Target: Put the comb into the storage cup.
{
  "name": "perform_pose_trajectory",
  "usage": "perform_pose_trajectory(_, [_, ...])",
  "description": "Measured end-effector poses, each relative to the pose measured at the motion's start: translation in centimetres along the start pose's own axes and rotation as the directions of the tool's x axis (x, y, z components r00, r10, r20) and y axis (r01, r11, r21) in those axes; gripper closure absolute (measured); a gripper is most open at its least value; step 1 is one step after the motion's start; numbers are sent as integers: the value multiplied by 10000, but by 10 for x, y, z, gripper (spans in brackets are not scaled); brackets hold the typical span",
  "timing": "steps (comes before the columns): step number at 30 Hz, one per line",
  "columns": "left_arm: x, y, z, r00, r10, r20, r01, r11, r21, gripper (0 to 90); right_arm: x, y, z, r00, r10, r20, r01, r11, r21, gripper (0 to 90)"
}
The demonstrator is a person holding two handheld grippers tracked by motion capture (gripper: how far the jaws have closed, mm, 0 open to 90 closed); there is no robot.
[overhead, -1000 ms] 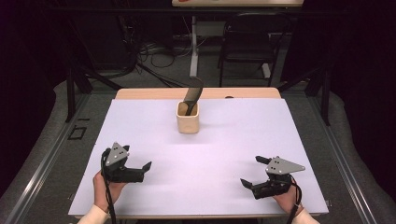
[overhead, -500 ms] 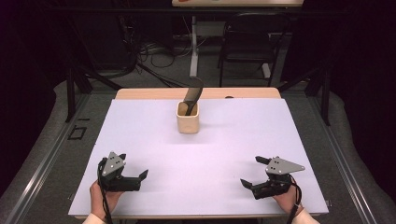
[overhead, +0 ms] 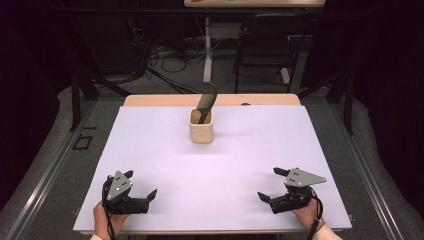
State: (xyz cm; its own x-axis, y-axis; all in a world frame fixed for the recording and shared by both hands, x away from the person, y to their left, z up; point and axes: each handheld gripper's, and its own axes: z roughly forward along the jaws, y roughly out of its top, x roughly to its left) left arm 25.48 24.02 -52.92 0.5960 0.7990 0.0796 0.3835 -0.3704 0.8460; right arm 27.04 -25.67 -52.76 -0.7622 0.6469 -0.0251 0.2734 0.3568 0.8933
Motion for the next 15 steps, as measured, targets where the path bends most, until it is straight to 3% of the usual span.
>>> perform_pose_trajectory(6, [-6, -2, -1, 9990, 440, -20, -439, 9990, 69, 0, 0, 0, 1, 10000, 0, -51, 1, 10000, 83, 6])
perform_pose_trajectory(10, [-3, -4, 0, 9998, 168, 120, -169, 9998, 125, 0, 0, 0, 1, 10000, -1, -73, 1, 9999, 126, 0])
perform_pose_trajectory(15, [-1, -3, 1, 9995, 254, 210, -258, 9995, 174, 0, 0, 0, 1, 10000, -23, -73, 24, 10000, 66, 0])
